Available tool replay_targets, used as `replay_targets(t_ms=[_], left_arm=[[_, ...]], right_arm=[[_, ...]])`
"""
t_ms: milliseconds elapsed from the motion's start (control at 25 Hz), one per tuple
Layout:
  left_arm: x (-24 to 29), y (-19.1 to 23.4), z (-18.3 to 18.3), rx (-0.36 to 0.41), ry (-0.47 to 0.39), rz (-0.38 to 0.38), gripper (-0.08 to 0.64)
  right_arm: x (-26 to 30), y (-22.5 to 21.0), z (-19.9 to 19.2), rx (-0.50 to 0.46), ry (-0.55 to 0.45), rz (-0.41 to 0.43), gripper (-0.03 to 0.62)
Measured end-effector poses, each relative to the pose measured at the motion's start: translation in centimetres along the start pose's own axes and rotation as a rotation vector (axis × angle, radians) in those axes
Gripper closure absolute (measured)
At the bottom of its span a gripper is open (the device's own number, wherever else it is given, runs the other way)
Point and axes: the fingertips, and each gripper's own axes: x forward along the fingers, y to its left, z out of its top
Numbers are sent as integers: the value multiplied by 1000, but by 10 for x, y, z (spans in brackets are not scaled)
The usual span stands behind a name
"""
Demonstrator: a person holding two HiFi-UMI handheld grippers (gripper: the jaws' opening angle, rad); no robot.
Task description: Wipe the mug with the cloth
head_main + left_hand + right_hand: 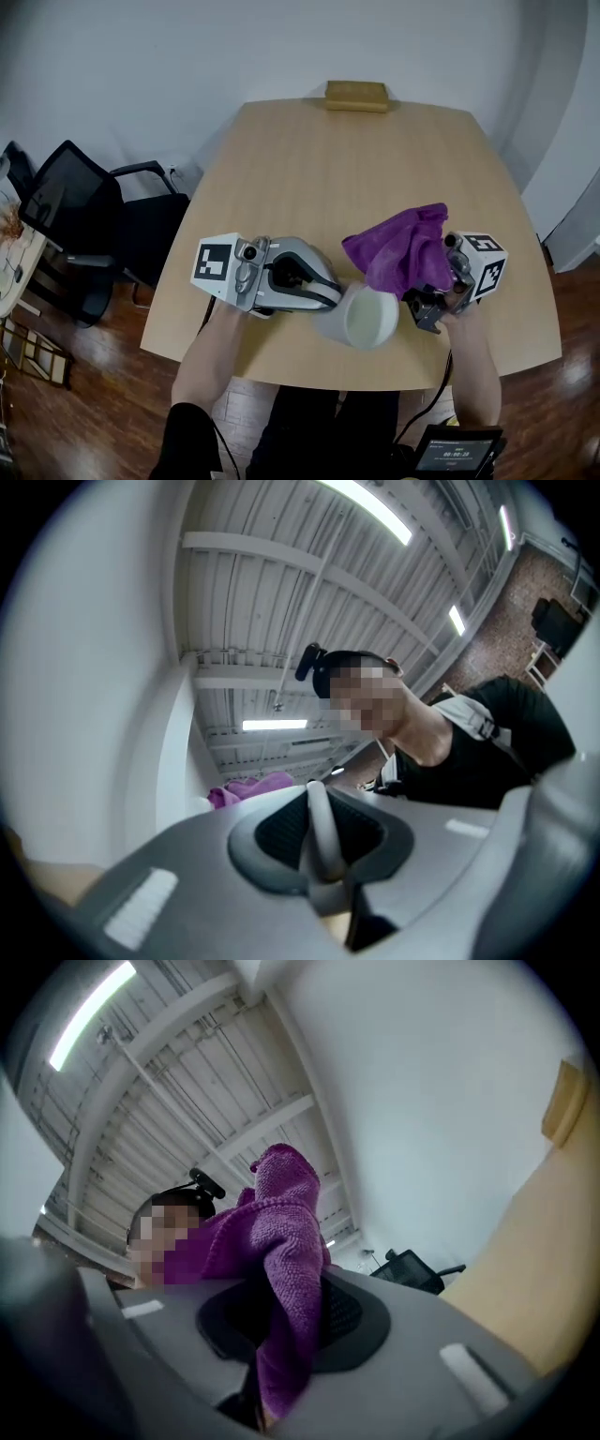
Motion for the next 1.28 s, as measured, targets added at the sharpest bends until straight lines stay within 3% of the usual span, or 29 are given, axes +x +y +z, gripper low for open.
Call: replay_targets(t_ms=[120, 200, 280, 360, 440, 520, 600, 720, 840, 920, 1080, 1200, 1280], left_arm=[[8, -7, -4, -5, 15, -31, 480], [13, -11, -10, -10, 40, -50, 477], [17, -12, -16, -16, 62, -60, 472], [17, -11, -19, -25, 61, -53, 480], [15, -10, -19, -54, 29, -50, 482], [12, -7, -18, -95, -9, -54, 482], [12, -4, -19, -142, -31, -58, 482], [15, -4, -25, -207, -35, -84, 482], [18, -7, -25, -234, -48, -109, 482], [19, -3, -15, -243, -110, -89, 480], [7, 22, 15, -267, -311, 15, 476], [-36, 63, 31, -305, -530, 220, 480], [-83, 96, 23, -409, -734, 410, 480]], right_arm=[[6, -15, -29, 106, 72, -21, 520], [7, -32, -54, 137, 165, -95, 520], [5, -49, -72, 102, 271, -203, 521], [-2, -55, -68, 29, 293, -275, 520], [-6, -42, -42, -56, 199, -238, 520], [-6, -12, -10, -142, 67, -110, 520], [-3, 11, 5, -194, 7, -11, 520], [13, 9, -16, -171, 95, 15, 520], [23, -3, -37, -33, 137, 41, 518], [19, -11, -40, -8, 138, 13, 518], [5, -42, -52, -10, 196, -160, 520], [-11, -82, -64, -11, 279, -407, 518], [-28, -102, -64, -18, 286, -543, 518]])
